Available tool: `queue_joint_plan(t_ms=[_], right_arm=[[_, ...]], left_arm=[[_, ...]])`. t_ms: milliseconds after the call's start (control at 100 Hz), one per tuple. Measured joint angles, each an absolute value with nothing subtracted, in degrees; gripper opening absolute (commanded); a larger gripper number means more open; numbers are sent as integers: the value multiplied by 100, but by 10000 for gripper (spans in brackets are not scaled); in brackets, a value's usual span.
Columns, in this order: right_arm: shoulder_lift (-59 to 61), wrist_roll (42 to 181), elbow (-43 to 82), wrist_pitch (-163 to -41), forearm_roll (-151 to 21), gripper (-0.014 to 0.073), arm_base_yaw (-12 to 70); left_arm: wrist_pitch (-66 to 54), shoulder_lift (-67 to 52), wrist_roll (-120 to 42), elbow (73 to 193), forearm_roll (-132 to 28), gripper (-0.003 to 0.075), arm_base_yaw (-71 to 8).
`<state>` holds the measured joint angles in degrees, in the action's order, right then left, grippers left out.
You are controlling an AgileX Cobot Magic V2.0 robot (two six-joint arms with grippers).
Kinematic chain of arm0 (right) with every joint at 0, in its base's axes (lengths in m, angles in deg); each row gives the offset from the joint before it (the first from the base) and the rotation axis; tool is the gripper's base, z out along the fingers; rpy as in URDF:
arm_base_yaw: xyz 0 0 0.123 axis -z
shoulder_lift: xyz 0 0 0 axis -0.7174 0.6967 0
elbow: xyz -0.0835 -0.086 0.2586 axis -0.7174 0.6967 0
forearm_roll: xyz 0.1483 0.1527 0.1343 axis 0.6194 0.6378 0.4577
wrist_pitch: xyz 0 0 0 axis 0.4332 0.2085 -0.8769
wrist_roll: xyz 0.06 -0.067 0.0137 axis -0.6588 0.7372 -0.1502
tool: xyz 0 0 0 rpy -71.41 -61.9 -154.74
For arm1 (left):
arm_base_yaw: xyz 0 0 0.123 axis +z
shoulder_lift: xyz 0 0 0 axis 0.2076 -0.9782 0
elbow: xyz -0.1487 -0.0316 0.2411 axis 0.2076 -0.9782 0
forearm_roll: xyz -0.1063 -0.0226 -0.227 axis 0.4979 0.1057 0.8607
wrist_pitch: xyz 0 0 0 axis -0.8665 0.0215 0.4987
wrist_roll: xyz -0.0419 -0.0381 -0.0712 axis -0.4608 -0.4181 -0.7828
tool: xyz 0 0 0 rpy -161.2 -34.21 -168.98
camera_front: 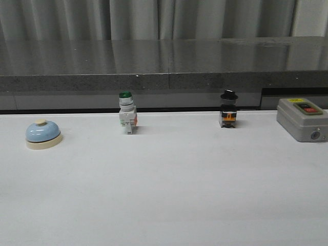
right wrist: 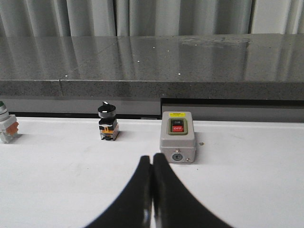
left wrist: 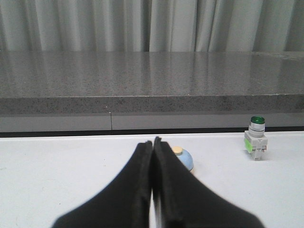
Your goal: Place and press bell with both arms
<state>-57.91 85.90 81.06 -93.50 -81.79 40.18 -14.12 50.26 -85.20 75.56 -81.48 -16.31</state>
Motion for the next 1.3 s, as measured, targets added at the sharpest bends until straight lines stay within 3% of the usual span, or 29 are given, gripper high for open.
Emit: queue_joint_plan(t_ms=[780, 1300], right_arm=[[-5791, 8590, 8106, -9350, -8179, -60, 4018], [-5791, 8590, 8106, -9350, -8179, -60, 4018]], left_arm=[[-1084, 4927, -8520, 7896, -7891, -20, -1631], [927, 1566, -8520, 11131, -7841, -20, -1631]])
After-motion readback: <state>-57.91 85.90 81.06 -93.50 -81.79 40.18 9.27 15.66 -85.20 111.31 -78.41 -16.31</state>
